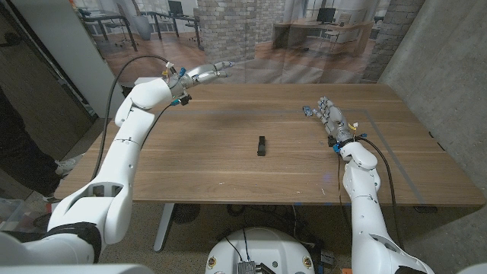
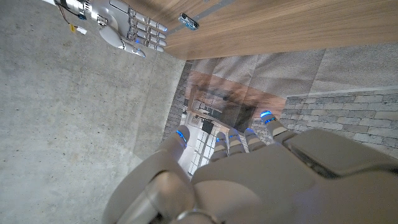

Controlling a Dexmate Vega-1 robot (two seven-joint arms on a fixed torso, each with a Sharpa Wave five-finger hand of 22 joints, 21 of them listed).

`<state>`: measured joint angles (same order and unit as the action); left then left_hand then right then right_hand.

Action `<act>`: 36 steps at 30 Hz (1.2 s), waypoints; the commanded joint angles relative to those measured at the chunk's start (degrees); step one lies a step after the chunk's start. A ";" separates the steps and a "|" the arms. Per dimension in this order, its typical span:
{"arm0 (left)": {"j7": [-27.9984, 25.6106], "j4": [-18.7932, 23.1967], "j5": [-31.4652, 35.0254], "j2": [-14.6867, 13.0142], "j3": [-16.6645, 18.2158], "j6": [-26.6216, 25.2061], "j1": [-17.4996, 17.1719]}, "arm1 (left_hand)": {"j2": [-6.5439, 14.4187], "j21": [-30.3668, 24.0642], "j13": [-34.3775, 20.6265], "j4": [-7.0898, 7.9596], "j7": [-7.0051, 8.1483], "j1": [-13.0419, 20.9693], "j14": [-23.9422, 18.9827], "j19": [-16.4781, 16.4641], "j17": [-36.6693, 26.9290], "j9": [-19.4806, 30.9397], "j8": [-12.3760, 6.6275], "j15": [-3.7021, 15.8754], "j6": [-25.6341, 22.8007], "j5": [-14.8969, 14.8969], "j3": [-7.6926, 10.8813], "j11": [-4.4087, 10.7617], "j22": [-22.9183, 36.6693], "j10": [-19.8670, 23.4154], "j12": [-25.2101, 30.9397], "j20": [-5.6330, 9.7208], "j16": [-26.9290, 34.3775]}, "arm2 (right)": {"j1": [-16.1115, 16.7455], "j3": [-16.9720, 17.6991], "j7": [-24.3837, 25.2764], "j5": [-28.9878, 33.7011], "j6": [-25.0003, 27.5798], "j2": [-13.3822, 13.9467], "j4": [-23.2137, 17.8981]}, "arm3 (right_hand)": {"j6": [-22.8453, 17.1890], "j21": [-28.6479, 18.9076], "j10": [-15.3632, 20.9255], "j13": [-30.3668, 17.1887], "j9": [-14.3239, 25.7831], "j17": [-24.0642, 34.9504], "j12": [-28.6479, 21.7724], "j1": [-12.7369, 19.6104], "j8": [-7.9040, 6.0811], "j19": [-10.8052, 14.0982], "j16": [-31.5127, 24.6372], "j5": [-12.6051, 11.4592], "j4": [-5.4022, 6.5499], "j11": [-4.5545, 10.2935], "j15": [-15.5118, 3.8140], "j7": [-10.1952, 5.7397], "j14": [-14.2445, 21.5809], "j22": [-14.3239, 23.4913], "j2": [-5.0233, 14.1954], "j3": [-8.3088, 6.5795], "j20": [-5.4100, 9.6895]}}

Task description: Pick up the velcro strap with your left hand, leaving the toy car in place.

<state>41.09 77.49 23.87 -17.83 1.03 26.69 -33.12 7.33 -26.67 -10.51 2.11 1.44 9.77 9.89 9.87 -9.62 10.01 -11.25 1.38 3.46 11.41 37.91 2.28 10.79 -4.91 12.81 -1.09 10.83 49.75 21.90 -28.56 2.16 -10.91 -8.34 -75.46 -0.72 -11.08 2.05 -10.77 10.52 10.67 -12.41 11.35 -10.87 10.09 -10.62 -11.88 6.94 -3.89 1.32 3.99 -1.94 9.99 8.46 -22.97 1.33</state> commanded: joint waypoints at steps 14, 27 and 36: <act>5.63 -1.58 3.60 -1.81 -5.30 5.69 6.76 | -1.11 0.15 -0.41 -2.48 1.73 2.32 0.71 1.68 -0.19 0.20 0.35 1.87 0.21 0.00 -0.74 1.62 0.33 0.71 0.11 2.31 -0.22 | 0.34 -0.17 0.64 -0.99 -1.37 0.04 0.59 | -0.23 -0.54 0.37 -0.25 0.10 0.12 0.39 0.71 -0.21 0.40 -0.57 0.26 -0.37 -0.20 0.28 0.55 -0.41 0.16 0.65 -0.44 -0.01; 8.00 -1.94 6.61 -2.10 -8.53 8.95 10.40 | -1.83 0.60 -0.46 -3.90 2.79 3.32 1.47 2.31 -0.23 0.22 0.74 2.44 1.20 0.01 -1.43 2.29 0.34 0.15 -0.44 2.73 -0.43 | 0.05 -0.25 0.87 -1.26 -2.19 0.15 1.74 | -0.26 -0.55 0.44 -0.26 0.10 0.12 0.46 0.72 -0.21 0.42 -0.57 0.29 -0.48 -0.27 0.32 0.53 -0.42 0.16 0.60 -0.45 -0.02; 9.39 -1.70 8.44 -2.19 -10.24 10.95 12.52 | -1.76 0.88 -0.50 -4.80 3.30 4.17 1.75 2.70 -0.25 0.25 0.83 2.69 1.79 0.12 -1.90 2.62 0.40 -0.10 -0.73 2.66 -0.38 | -0.19 -0.23 1.15 -1.47 -3.00 0.20 2.56 | -0.26 -0.56 0.51 -0.27 0.10 0.13 0.50 0.67 -0.20 0.44 -0.56 0.30 -0.51 -0.30 0.35 0.57 -0.41 0.16 0.54 -0.46 -0.01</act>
<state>48.66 75.77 29.96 -19.84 -6.80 35.20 -23.50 5.58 -26.01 -10.81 -2.15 4.54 13.16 9.70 9.97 -9.75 10.00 -10.62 1.56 4.73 11.41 35.86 4.52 11.08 -4.76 12.28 1.23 10.51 49.84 21.71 -27.73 0.96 -12.99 -8.25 -73.91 -0.72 -11.08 2.04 -10.77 10.52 10.67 -11.97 11.35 -10.87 10.08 -10.62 -11.65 6.63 -3.88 1.32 3.99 -1.94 9.99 8.46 -23.27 1.33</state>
